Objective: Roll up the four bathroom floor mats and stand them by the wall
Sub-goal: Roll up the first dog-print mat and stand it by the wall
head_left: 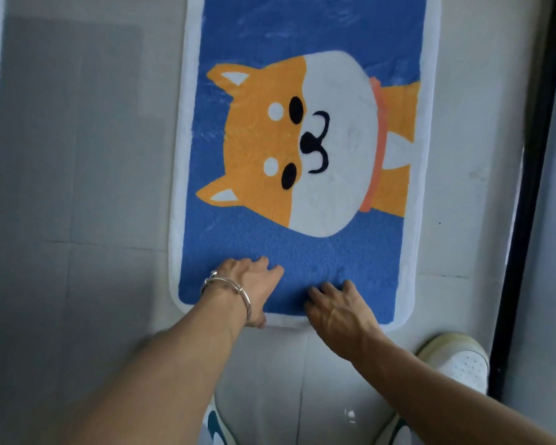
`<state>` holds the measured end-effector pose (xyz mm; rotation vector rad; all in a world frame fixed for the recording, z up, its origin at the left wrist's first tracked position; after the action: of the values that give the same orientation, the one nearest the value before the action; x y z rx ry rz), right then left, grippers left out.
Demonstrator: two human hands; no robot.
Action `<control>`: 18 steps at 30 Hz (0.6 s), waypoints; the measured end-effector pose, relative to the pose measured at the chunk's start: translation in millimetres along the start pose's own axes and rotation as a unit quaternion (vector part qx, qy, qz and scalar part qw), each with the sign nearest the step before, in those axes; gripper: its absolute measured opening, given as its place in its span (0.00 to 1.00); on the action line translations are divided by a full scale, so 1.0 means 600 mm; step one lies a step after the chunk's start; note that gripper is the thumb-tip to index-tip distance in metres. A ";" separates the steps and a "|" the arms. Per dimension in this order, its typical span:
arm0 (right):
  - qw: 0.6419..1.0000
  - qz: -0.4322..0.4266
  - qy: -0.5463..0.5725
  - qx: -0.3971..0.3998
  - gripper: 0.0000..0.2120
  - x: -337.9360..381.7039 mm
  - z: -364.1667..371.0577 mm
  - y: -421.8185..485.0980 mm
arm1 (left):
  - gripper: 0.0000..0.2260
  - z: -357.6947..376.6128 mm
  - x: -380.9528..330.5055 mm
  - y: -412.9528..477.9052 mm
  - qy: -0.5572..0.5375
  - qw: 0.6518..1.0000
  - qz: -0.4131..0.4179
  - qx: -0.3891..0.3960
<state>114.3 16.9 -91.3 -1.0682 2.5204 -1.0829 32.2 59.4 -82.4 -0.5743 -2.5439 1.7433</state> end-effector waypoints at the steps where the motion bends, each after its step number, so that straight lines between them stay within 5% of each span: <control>1: 1.000 0.004 0.011 -0.011 0.16 -0.001 -0.015 -0.007 | 0.26 -0.001 0.001 -0.001 -0.001 1.000 -0.002 0.001; 7: 0.995 -0.037 0.090 0.018 0.02 -0.021 -0.030 0.006 | 0.34 0.001 -0.002 0.001 -0.003 1.000 0.003 0.002; 11: 0.964 -0.080 0.214 0.139 0.02 -0.073 -0.069 0.005 | 0.43 -0.017 -0.003 0.000 -0.034 0.999 0.028 0.013; 18: 0.959 -0.041 0.234 0.157 0.04 -0.174 -0.188 0.042 | 0.02 -0.132 0.013 -0.005 -0.131 0.990 0.040 0.004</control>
<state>126.6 162.9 -38.5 -0.9166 2.5137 -1.8766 40.7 132.1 -51.1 -0.4825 -2.7172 1.9765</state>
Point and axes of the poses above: each hand's wrist, its own y-axis towards the middle knuckle, its own z-axis out of the palm, x = y × z, the point moved 9 cm from there along y, towards the middle knuckle, and after that the axes turned 10 degrees about -y, right-handed, at the moved point
